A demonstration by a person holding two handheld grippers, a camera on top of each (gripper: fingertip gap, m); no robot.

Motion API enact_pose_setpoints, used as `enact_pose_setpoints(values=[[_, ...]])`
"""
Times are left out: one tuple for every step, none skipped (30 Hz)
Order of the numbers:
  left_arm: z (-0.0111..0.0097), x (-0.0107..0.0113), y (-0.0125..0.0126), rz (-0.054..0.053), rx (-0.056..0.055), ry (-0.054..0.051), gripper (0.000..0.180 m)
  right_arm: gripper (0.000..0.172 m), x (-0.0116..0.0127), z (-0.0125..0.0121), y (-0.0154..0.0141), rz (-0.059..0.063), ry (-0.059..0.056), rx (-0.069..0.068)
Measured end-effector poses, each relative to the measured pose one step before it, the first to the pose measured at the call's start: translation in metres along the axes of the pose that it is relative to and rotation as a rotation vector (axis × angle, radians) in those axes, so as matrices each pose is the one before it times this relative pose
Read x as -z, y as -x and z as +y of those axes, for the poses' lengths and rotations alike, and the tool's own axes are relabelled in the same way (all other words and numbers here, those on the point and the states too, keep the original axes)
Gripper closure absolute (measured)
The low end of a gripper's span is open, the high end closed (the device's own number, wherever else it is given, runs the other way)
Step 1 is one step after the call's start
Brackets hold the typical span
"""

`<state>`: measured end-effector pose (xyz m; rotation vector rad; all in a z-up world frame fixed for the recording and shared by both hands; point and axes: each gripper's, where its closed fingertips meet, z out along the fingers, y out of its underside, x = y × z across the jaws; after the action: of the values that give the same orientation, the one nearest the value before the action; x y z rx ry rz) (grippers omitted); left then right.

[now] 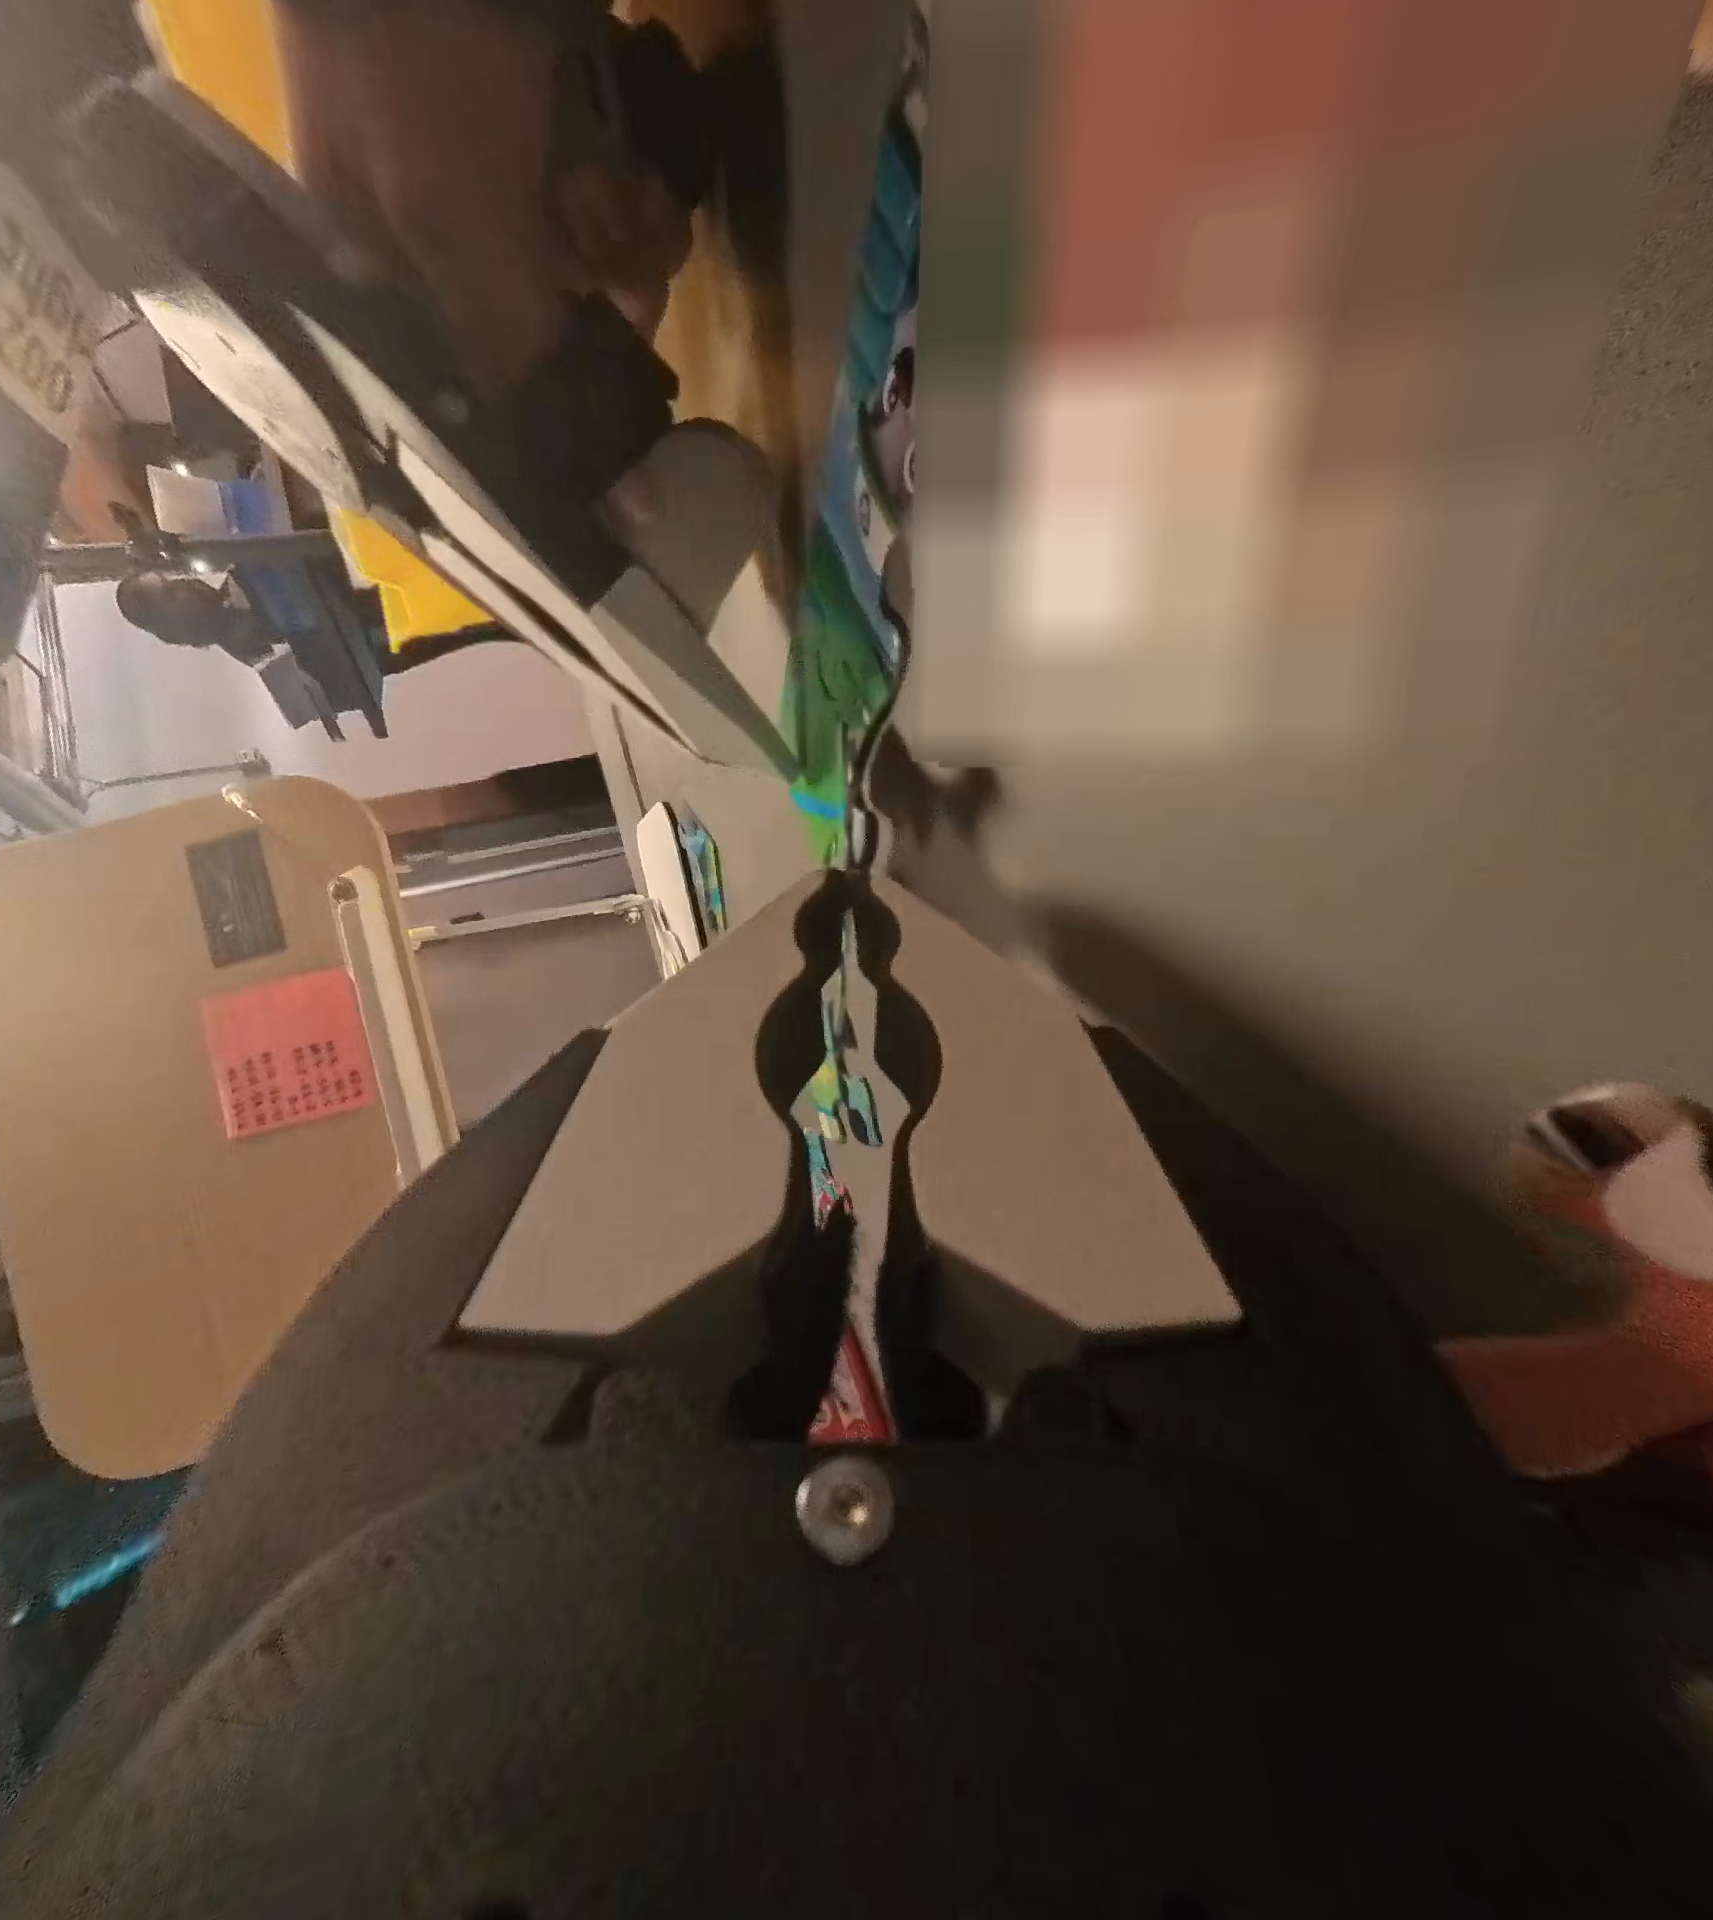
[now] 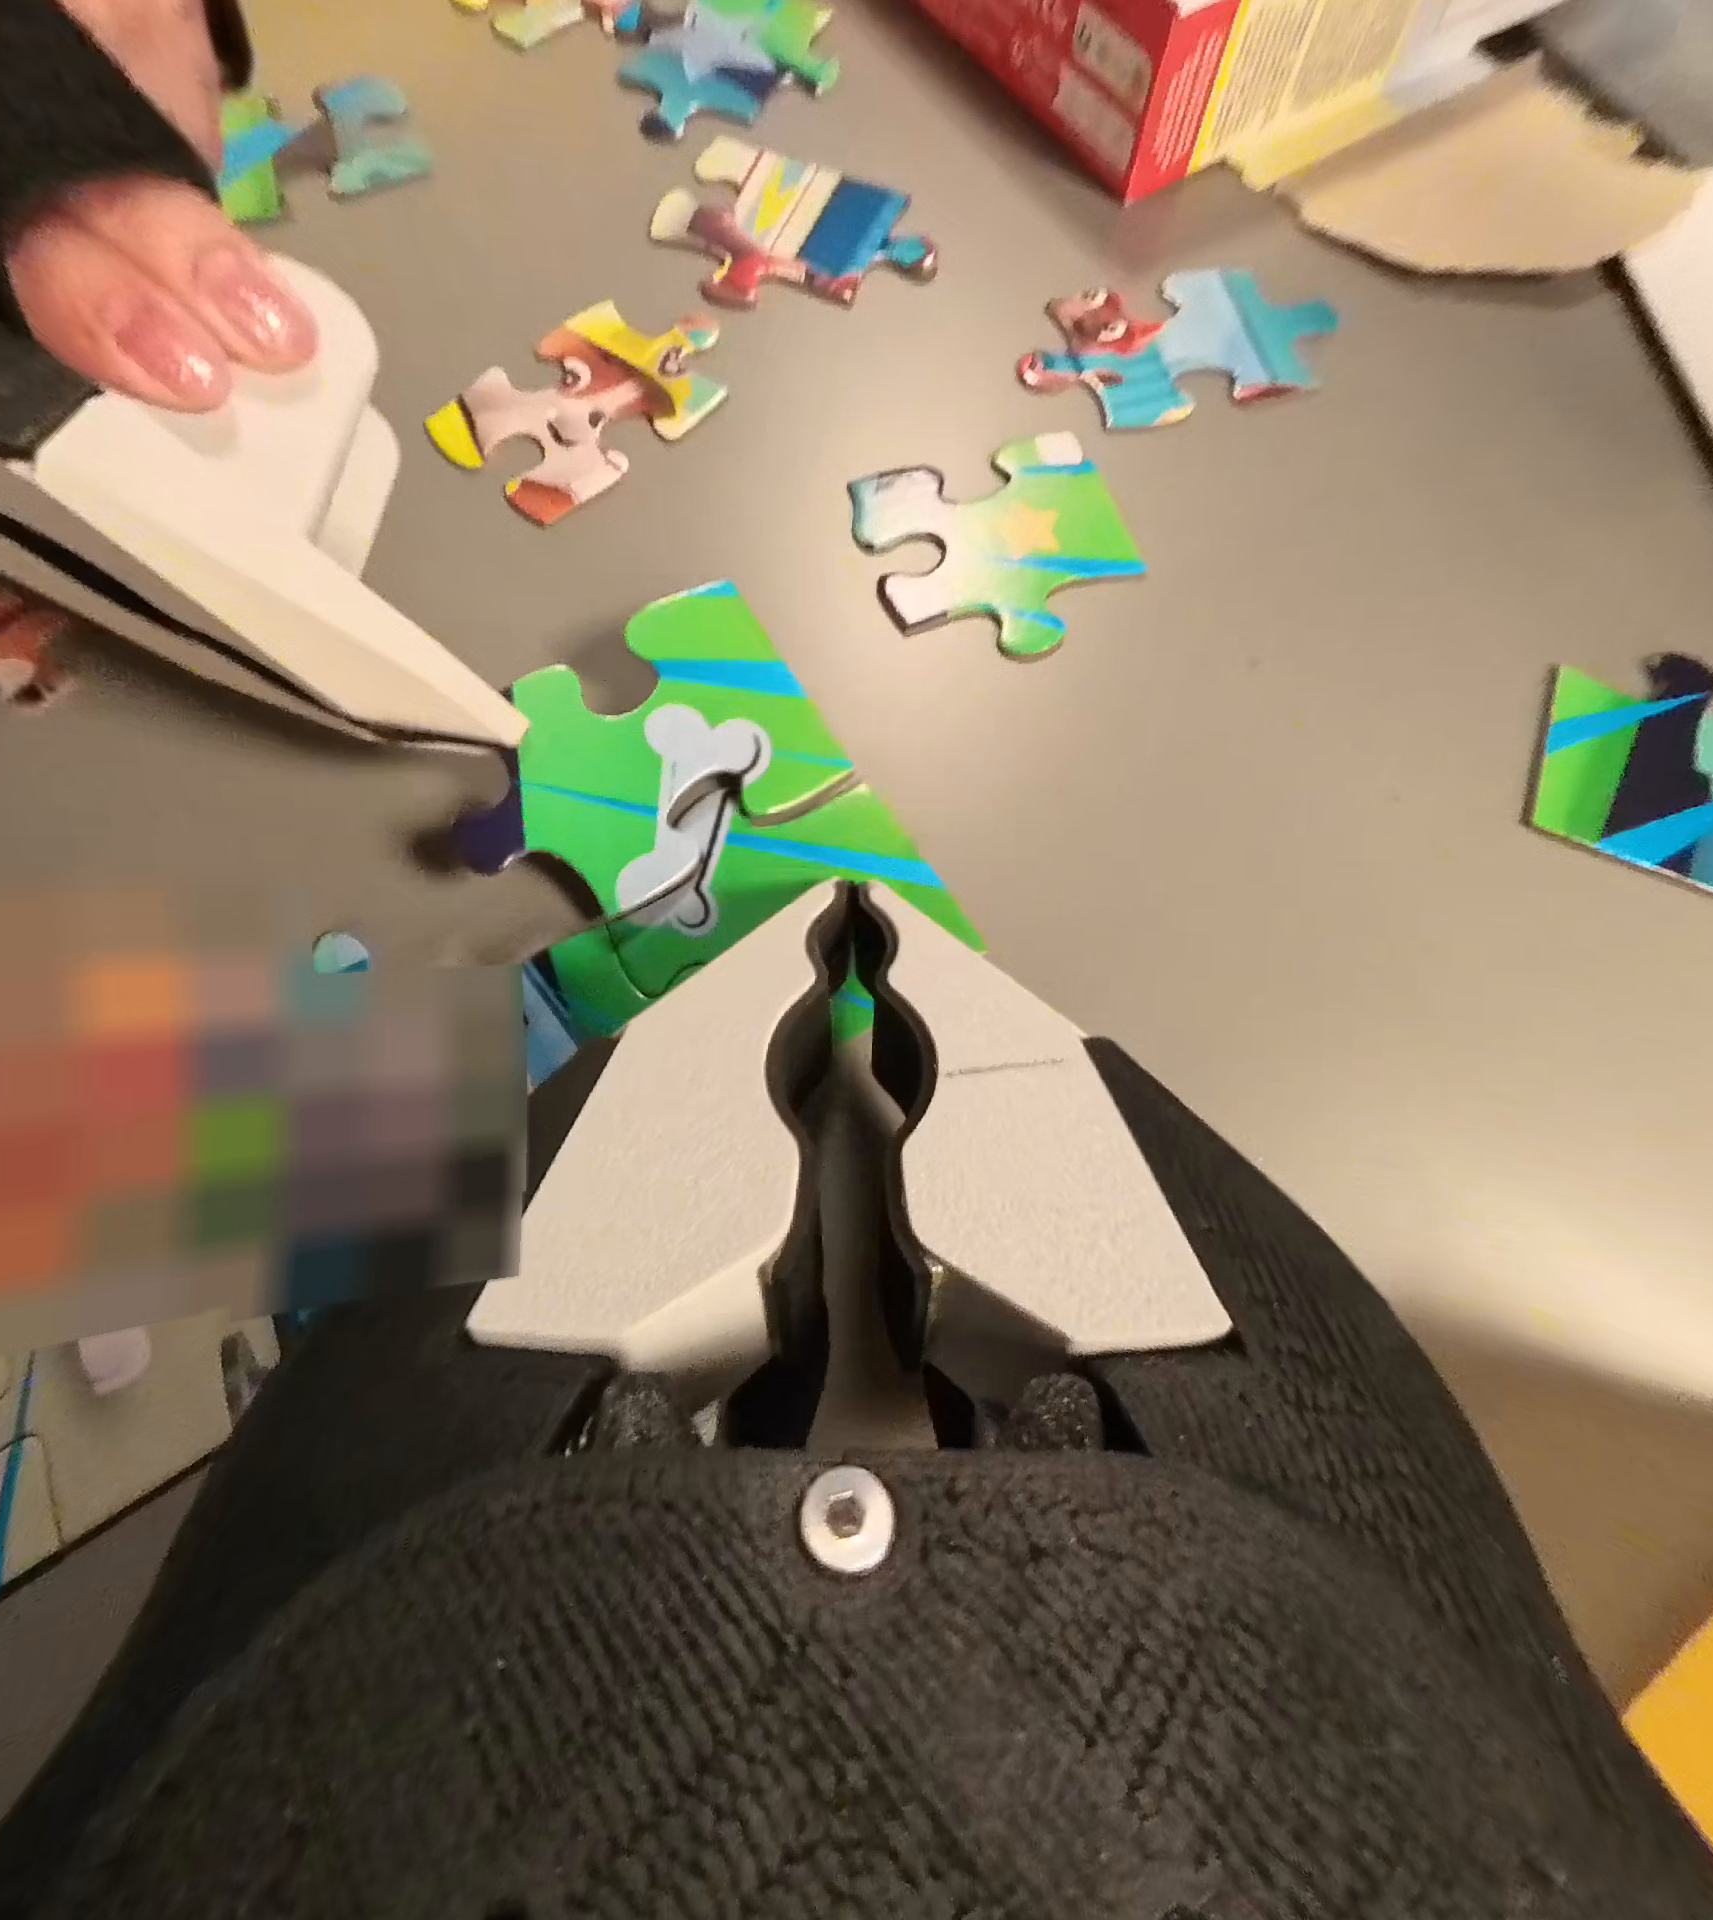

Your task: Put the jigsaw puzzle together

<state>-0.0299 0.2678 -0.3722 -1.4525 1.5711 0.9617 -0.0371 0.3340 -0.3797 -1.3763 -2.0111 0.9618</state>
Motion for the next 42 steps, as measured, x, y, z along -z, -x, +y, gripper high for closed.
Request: enact_pose_setpoints(values=[[0.00183,-0.00086,-0.00083,0.0052,-0.0094,-0.0034,0.18,0.172,-0.00046,0.00069,0.00076,-0.0051,0.0049,-0.0009],[0.00116,-0.00094,-0.00044,0.0046,-0.0064,-0.0082,0.18,0.172,-0.00001,0.00011,0.00043,-0.0046,-0.0002,-0.0041],[0.00001,-0.00043,-0.00096,0.0091,-0.0015,-0.0113,0.18,0.172,0.00007,0.00019,0.00009,-0.0061,-0.0001,-0.0078],[-0.00054,-0.00025,-0.00014,0.0053,0.0005,-0.0131,0.18,0.172,-0.00005,0.00003,0.00004,-0.0069,-0.0006,-0.0092],[-0.00073,-0.00033,-0.00009,0.0044,0.0011,-0.0123,0.18,0.172,0.00003,0.00007,-0.00001,-0.0065,-0.0006,-0.0089],[-0.00095,-0.00047,-0.00092,0.0078,0.0038,-0.0131,0.18,0.172,0.0001,-0.00001,0.00001,-0.0053,-0.0005,-0.0071],[-0.00081,-0.0004,-0.00097,0.0084,0.0025,-0.0141,0.18,0.172,-0.0001,-0.00001,0.00005,-0.0035,-0.0003,-0.0046],[-0.00005,-0.00031,-0.00112,0.0099,0.0016,-0.013,0.179,0.172,0.00006,0.00001,-0.00004,-0.002,-0.0002,-0.0026],[0.00044,0.00014,-0.0006,0.0073,-0.0018,-0.0119,0.179,0.172,-0.00006,0.00005,0.0,-0.0014,-0.0002,-0.0018],[0.00017,0.00032,0.00015,0.0032,-0.0065,-0.0135,0.179,0.172,0.0,-0.00005,0.00003,-0.0015,-0.0003,-0.002],[-0.00057,0.00051,0.00034,0.0036,-0.0052,-0.0136,0.179,0.172,0.00005,-0.00003,-0.00004,-0.002,-0.0005,-0.0026],[-0.00083,0.00028,0.00055,0.0028,-0.0041,-0.0121,0.179,0.172,-0.00001,0.00005,0.00008,-0.0025,-0.0004,-0.0033],[-0.00065,0.00006,-0.00006,0.0055,-0.0077,-0.0097,0.179,0.172,0.00005,-0.00004,-0.00009,-0.0027,-0.0004,-0.0036],[0.00029,-0.00038,-0.00042,0.0076,-0.0113,-0.0038,0.179,0.172,-0.00001,-0.00007,0.0,-0.0023,-0.0003,-0.003],[0.0002,-0.00028,-0.0002,0.0039,-0.0141,-0.0059,0.179,0.172,-0.00005,0.00004,0.00002,-0.0015,-0.0002,-0.0019],[-0.00028,-0.00046,0.00033,0.0028,-0.0082,-0.0112,0.179,0.172,-0.00002,-0.00004,-0.00003,-0.0007,-0.0001,-0.0013],[-0.00051,-0.00046,0.0001,0.005,-0.0025,-0.0111,0.179,0.172,0.00005,0.0,0.00005,-0.0008,-0.0002,-0.0018],[-0.00042,-0.00019,-0.00009,0.0068,-0.0039,-0.0108,0.179,0.172,0.00004,-0.00002,-0.00006,-0.0013,-0.0002,-0.0022],[-0.0002,-0.0002,-0.00066,0.0105,-0.002,-0.0121,0.179,0.172,-0.00006,0.00003,0.00007,-0.0016,-0.0002,-0.0025],[-0.00018,-0.00007,-0.00049,0.0092,0.0035,-0.0128,0.179,0.172,0.00001,-0.00003,-0.00003,-0.0012,-0.0001,-0.0017],[0.00029,-0.00024,-0.00051,0.0085,0.0046,-0.0113,0.179,0.172,-0.00002,-0.00004,-0.00006,-0.0007,-0.0001,-0.001],[0.0009,-0.00051,-0.00122,0.0103,0.0,-0.0059,0.178,0.172,-0.00004,0.00007,0.00005,-0.0005,-0.0002,-0.0012],[0.00085,-0.00073,-0.00177,0.0133,-0.0011,-0.0032,0.178,0.172,0.00002,-0.00003,-0.00009,-0.0007,-0.0001,-0.0017],[0.00005,-0.00093,-0.00317,0.0233,0.0092,-0.0066,0.176,0.172,-0.00001,-0.00004,0.00003,-0.001,-0.0001,-0.0017],[-0.00047,-0.00014,0.00054,0.0021,0.0219,-0.0065,0.176,0.172,0.00008,0.00001,-0.00003,-0.001,-0.0003,-0.0016],[0.00015,0.00014,-0.00027,0.0075,0.0193,-0.0029,0.175,0.172,-0.00005,-0.00007,0.00004,-0.0006,-0.0002,-0.0012],[0.00057,0.00055,0.00148,-0.003,0.0208,0.001,0.172,0.172,0.00003,0.00001,-0.00001,-0.0003,-0.0001,-0.0006],[0.00038,0.00141,0.0015,-0.0029,0.0194,-0.0015,0.167,0.172,0.00003,0.00001,-0.00003,-0.0003,-0.0001,-0.0003],[-0.00006,0.00226,0.00113,0.0023,0.0206,-0.0065,0.162,0.172,-0.00004,-0.00005,-0.00001,-0.0005,-0.0001,-0.0007],[-0.00004,0.00306,0.00052,0.0104,0.0322,-0.0072,0.157,0.172,-0.00001,-0.00004,-0.00002,-0.0009,-0.0001,-0.0011],[0.00038,0.00371,0.00053,0.0123,0.04,-0.0069,0.151,0.172,0.0,0.0001,-0.00003,-0.0007,-0.0001,-0.0009],[0.00057,0.00445,0.00073,0.0117,0.0409,-0.0114,0.144,0.172,-0.00001,-0.00004,-0.0001,-0.0006,-0.0001,-0.0007],[0.00028,0.00448,0.00048,0.0146,0.0468,-0.0158,0.14,0.172,0.00003,0.00002,0.0,-0.0004,0.0,-0.0005],[-0.00031,0.00378,0.00485,-0.011,0.0593,-0.022,0.141,0.172,-0.00007,-0.00006,-0.00005,0.0001,0.0,0.0001],[-0.00214,0.00253,0.00714,-0.0174,0.0716,-0.0296,0.146,0.172,0.00004,0.00005,0.00003,0.0004,0.0001,0.0005],[-0.00269,0.00028,0.0102,-0.0281,0.0853,-0.0271,0.156,0.172,-0.00003,0.0,-0.00002,0.0005,0.0001,0.0006],[-0.00007,-0.00368,0.01065,-0.0235,0.1066,-0.0037,0.169,0.172,0.0,0.0,-0.00006,0.0003,0.0,0.0003],[0.00327,-0.00704,0.00552,0.0105,0.1142,0.0283,0.179,0.172,0.0,0.0,-0.00002,0.0001,0.0,0.0001],[0.00477,-0.00816,-0.00152,0.0485,0.096,0.0438,0.18,0.172,-0.00003,-0.00001,0.00006,0.0002,0.0,0.0002],[0.0041,-0.00777,-0.002,0.0422,0.071,0.0384,0.18,0.172,-0.00003,-0.00001,-0.00007,0.0008,0.0001,0.0008],[0.00223,-0.00638,-0.00229,0.0344,0.0395,0.0185,0.18,0.172,0.00001,0.00003,-0.00002,0.0013,0.0,0.0007],[0.00246,-0.00537,-0.00048,0.0187,0.029,0.0172,0.18,0.172,0.00004,0.00005,-0.00002,0.001,0.0,0.0002]])
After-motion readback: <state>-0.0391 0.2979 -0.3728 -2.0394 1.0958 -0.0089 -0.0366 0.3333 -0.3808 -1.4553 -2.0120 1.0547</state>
